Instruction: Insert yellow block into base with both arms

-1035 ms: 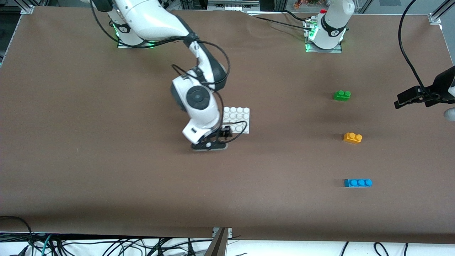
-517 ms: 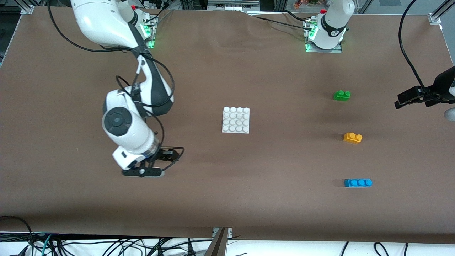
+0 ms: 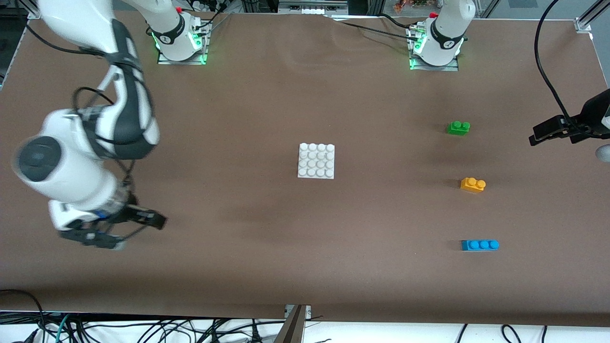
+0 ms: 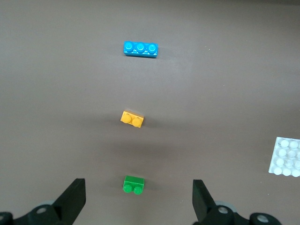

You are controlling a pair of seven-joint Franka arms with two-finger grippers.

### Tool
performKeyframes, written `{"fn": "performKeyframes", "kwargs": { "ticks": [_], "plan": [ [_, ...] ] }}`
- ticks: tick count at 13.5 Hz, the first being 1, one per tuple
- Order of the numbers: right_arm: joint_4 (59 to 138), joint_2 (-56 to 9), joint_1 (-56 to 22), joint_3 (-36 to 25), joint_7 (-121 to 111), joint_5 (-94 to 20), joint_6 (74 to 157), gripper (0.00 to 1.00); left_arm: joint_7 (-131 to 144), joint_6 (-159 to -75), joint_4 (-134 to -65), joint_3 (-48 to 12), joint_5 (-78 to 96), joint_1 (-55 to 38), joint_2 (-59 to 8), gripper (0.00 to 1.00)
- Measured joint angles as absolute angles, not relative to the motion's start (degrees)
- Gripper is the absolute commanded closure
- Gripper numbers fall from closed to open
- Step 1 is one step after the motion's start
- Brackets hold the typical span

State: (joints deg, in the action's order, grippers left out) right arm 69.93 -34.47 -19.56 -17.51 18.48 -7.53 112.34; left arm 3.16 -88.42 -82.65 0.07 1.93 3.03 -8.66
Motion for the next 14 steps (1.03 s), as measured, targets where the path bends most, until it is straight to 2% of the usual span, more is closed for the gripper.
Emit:
{"fn": "performKeyframes", "kwargs": {
  "ticks": [9,14],
  "plan": [
    [83.6,-15.5,-7.7,-17.5,1.5,-7.3,111.3,0.00,3.2,-88.4,-82.6,0.1,1.9,3.0,-8.7,0.00],
    [88.1,-9.2,-6.7,-16.4,-4.1,-2.9,107.3,0.00,3.2,-88.4,-82.6,0.1,1.9,3.0,-8.7,0.00]
  ]
}}
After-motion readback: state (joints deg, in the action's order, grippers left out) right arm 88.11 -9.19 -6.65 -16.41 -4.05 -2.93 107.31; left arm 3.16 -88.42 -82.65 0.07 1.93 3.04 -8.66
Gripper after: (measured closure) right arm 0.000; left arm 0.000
